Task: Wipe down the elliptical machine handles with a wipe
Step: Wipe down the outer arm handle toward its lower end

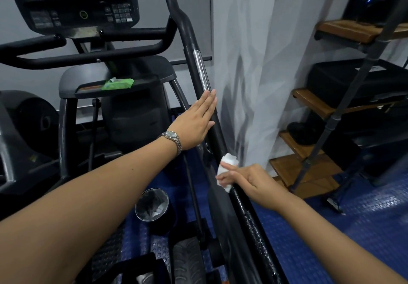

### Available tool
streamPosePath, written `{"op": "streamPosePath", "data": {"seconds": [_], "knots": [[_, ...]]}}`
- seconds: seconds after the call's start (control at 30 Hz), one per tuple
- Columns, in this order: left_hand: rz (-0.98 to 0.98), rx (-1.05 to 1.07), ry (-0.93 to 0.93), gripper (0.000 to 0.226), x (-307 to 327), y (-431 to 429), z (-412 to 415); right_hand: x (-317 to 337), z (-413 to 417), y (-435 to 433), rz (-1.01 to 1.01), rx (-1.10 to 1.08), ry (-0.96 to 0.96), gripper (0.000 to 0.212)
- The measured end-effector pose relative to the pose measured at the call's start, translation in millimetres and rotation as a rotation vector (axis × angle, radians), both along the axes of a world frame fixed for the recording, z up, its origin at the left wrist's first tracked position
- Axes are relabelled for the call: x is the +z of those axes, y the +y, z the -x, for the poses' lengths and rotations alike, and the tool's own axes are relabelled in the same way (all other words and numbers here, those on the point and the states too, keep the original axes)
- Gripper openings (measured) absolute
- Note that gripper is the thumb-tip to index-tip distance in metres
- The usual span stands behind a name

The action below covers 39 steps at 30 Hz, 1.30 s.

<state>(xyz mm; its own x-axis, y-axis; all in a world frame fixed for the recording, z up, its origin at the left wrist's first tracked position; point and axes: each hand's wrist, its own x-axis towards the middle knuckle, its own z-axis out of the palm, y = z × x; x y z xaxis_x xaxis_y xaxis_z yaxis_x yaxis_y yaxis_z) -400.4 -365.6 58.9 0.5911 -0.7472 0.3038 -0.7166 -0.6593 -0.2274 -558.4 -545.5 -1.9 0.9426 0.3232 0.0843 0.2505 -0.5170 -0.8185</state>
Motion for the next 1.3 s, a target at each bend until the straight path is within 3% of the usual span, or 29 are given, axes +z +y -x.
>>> {"op": "streamPosePath", "data": {"seconds": [0.1,0.2,0.37,0.43,0.57,0.77,1.17,1.3], "knots": [[-0.013,-0.003,-0.015,0.061,1.4,1.3,1.0,10.4,8.0,-6.0,-0.115,0.008,0.080,0.045],[0.062,0.022,0.034,0.064,0.2,-1.7,7.4,13.5,-0.6,2.9,-0.109,-0.075,0.059,0.046],[0.573,0.264,0.232,0.097,6.0,-23.9,18.1,5.7,16.3,-0.4,-0.026,-0.028,0.055,0.040],[0.643,0.386,0.340,0.104,15.4,-36.9,16.9,5.1,22.6,-6.1,-0.039,-0.005,0.075,0.042],[0.677,0.512,0.417,0.104,15.7,-57.9,12.6,6.2,11.4,-2.1,-0.055,-0.048,0.051,0.043],[0.702,0.499,0.289,0.095,2.4,-64.4,10.9,6.5,19.8,-3.7,-0.037,-0.019,0.068,0.039],[0.708,0.503,0.238,0.092,-1.8,-64.7,8.1,13.6,21.6,-7.7,-0.089,-0.059,0.104,0.045],[0.713,0.495,0.237,0.092,-1.0,-65.0,9.1,15.7,0.6,4.9,-0.025,-0.135,0.011,0.040]]}}
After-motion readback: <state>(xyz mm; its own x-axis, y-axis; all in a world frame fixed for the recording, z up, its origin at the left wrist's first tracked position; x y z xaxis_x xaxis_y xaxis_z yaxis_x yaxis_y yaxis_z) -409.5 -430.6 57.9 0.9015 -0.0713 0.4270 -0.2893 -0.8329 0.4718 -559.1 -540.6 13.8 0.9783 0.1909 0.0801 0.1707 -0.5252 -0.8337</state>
